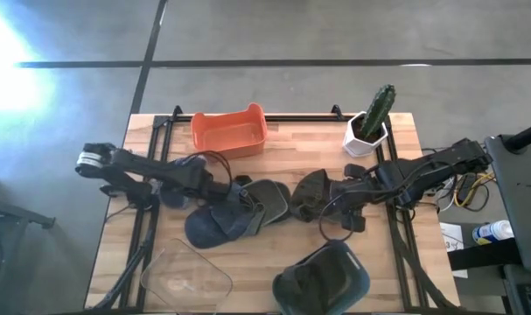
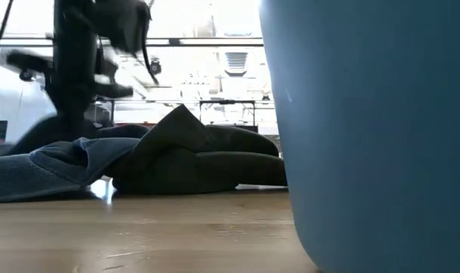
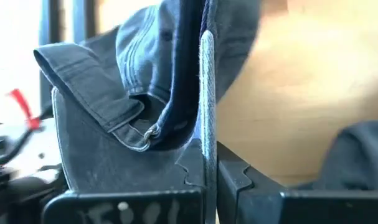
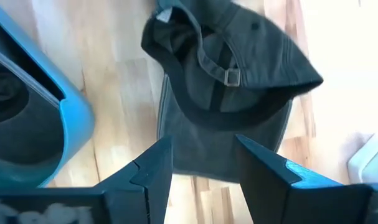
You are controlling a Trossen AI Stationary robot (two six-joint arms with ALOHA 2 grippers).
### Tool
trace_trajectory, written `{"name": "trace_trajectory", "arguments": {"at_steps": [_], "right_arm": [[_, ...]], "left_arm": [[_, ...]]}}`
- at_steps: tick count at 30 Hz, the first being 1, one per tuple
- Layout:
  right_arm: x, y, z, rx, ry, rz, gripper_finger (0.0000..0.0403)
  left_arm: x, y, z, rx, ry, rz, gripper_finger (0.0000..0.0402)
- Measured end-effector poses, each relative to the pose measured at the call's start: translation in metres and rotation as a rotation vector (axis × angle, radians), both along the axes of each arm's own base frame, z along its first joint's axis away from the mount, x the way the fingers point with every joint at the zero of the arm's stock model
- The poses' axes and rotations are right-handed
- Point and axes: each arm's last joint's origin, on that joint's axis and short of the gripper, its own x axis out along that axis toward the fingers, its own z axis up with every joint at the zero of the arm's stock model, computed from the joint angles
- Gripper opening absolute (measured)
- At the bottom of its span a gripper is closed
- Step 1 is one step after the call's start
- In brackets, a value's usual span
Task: Pick & Place hat
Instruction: Put the top blue cap into the orange bin
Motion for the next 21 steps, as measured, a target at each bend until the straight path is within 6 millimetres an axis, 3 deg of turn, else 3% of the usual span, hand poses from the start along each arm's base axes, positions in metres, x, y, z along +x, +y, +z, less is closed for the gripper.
{"name": "trace_trajectory", "arguments": {"at_steps": [4, 6, 9, 11, 17, 21], "right_arm": [[-0.001, 0.0, 0.005, 0.004, -0.045, 0.021, 0.0152], [-0.001, -0.001, 0.007, 0.005, -0.064, 0.037, 0.0148], [-0.001, 0.0, 0.009, 0.007, -0.089, 0.053, 0.0142], [-0.001, 0.0, 0.01, 0.01, -0.104, 0.058, 0.0138], [-0.001, -0.001, 0.011, -0.006, -0.116, 0.052, 0.0127], [0.0, -0.001, 0.011, -0.011, -0.12, 0.046, 0.012]], "left_arm": [[-0.013, -0.008, 0.048, 0.111, -0.064, 0.047, 0.0006], [-0.016, -0.011, 0.068, 0.178, -0.183, 0.045, 0.0006], [-0.013, -0.009, 0.091, 0.318, -0.376, 0.001, 0.0006], [-0.009, -0.006, 0.102, 0.419, -0.406, -0.068, 0.0006], [0.032, 0.012, 0.117, 0.604, -0.298, -0.437, 0.0006], [0.066, 0.043, 0.122, 0.69, -0.143, -0.698, 0.0006]]}}
